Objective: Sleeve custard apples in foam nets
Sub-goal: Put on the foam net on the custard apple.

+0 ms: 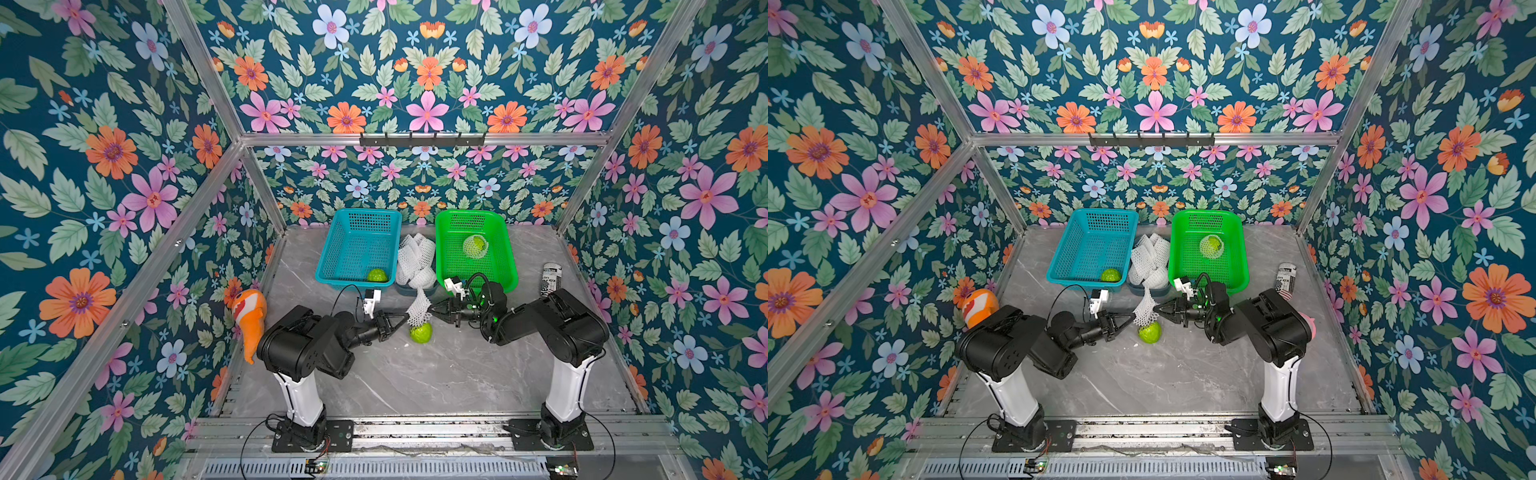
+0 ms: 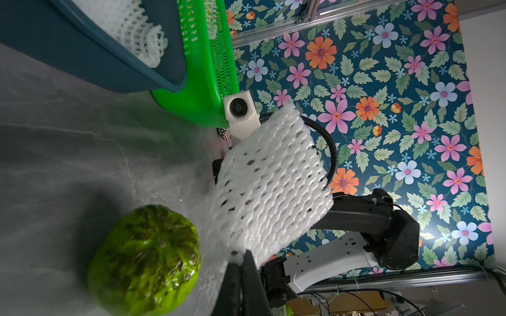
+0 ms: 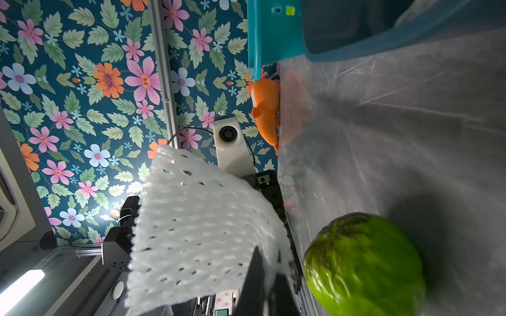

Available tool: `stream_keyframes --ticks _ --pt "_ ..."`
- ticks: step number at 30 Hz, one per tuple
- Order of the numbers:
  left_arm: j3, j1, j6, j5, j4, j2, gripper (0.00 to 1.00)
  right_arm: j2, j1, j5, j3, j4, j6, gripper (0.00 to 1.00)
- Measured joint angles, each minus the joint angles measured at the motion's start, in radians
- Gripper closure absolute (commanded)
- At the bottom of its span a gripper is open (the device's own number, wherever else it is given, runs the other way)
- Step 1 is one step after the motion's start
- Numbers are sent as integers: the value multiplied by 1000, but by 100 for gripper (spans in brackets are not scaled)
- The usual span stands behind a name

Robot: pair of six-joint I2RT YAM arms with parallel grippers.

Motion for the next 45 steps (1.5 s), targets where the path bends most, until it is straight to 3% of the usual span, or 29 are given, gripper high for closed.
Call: stream_keyframes --ticks 40,45 --pt "-49 -29 47 19 3 82 100 23 2 -22 -119 97 -149 100" --pt "-56 -39 59 26 2 96 100 50 0 -10 -145 52 -111 100"
